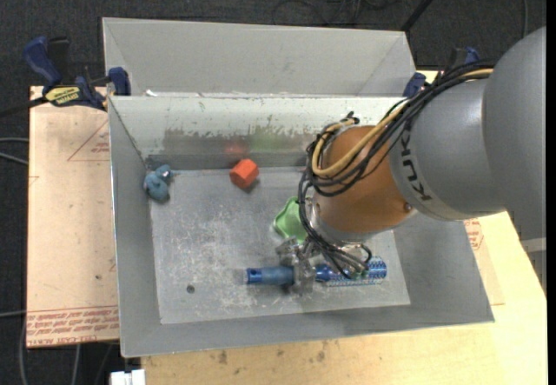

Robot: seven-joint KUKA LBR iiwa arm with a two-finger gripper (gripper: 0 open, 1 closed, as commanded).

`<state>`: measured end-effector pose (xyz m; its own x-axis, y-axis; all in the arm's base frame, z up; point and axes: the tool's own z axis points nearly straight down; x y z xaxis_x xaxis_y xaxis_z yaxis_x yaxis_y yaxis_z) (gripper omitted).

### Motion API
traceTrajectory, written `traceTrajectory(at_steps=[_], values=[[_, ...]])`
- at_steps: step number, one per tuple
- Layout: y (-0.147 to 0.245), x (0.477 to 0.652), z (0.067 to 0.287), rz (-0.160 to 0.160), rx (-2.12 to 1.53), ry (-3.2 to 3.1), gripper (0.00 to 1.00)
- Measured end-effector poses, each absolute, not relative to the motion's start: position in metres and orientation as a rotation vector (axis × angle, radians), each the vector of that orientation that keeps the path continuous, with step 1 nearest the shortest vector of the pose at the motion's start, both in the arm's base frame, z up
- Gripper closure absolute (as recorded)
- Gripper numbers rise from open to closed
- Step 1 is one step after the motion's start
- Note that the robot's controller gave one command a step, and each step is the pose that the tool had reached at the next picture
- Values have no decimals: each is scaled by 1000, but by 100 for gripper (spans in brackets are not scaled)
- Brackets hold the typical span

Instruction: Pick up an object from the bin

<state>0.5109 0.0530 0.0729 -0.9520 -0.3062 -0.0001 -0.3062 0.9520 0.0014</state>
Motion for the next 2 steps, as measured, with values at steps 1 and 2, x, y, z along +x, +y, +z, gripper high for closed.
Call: traceTrajectory(at_steps=[1, 2], values=[[75, 502, 184, -2, 570, -3098, 100], [74, 510, 234, -1, 568, -3097, 100]])
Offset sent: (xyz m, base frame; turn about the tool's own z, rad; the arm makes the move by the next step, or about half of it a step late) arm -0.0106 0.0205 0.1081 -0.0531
